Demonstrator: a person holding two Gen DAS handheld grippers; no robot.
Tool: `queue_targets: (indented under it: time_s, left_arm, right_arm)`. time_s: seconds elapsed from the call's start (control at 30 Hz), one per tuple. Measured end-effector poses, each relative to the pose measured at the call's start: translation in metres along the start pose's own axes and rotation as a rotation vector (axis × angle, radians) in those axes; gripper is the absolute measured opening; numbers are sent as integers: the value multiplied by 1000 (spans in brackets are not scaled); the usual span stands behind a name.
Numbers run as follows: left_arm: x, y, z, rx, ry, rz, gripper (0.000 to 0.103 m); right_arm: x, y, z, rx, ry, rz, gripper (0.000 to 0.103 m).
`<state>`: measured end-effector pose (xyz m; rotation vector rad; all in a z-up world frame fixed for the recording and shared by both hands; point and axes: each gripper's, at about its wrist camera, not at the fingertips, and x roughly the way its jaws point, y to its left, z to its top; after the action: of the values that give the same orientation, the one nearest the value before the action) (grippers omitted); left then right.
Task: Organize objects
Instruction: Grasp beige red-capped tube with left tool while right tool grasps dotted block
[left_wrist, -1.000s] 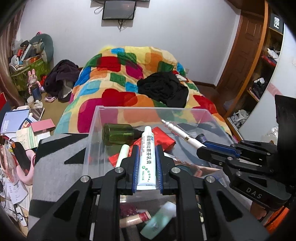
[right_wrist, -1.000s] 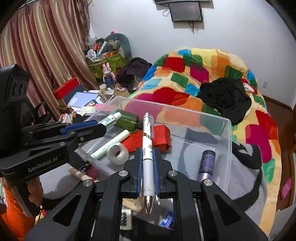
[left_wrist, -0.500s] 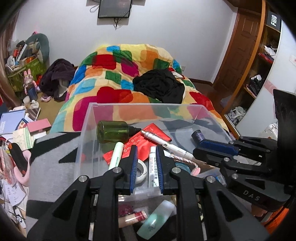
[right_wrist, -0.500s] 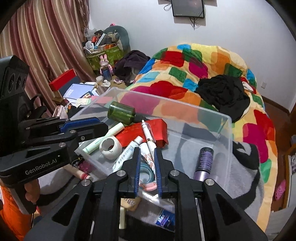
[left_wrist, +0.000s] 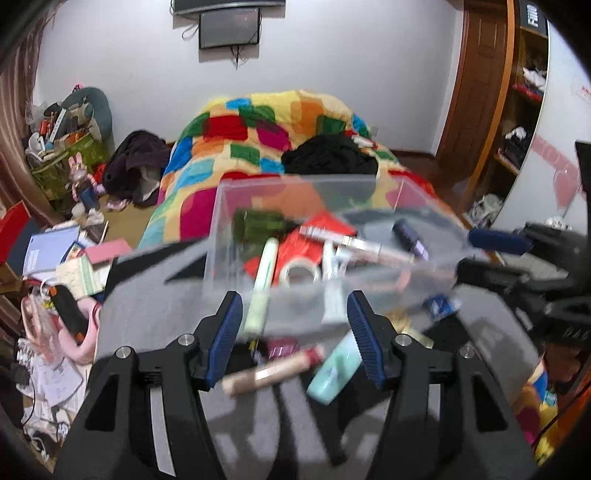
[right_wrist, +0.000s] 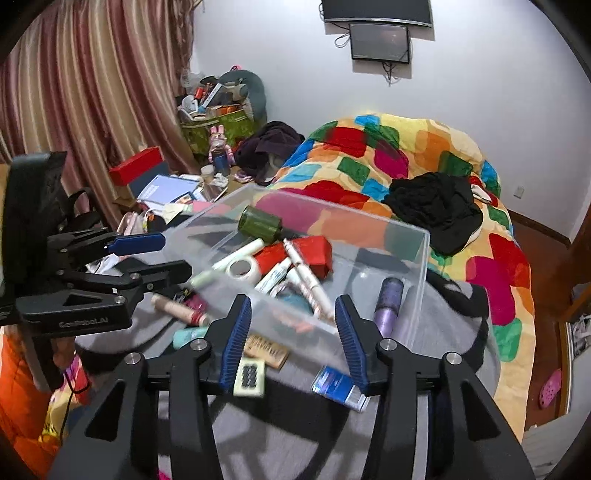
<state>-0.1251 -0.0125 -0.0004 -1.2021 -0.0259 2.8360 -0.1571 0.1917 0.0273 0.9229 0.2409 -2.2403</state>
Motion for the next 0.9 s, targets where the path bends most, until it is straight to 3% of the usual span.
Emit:
queue_targets:
  time_s: [0.2, 0.47, 0.6, 0.63, 0.7, 0.9]
  left_arm:
    - [14, 15, -27, 0, 83, -1, 59]
    - [49, 27, -36, -13, 184, -75, 59]
    - [47, 24, -43, 2, 186, -92, 57]
    - [45, 24, -45, 6, 177, -83, 55]
    - [41, 23, -48, 8, 164, -68, 45]
    - [26, 15, -57, 1, 164, -95, 19]
  right_arm:
    - [5, 13, -22, -12, 46, 39, 46]
    - [35, 20, -47, 15, 144, 75, 46]
    - [51, 18, -50, 39, 178, 71, 45]
    - [53, 18, -51, 47, 179, 69, 42]
    - [57, 17, -53, 53, 187, 70, 27]
    - [53, 19, -57, 51, 164, 54, 22]
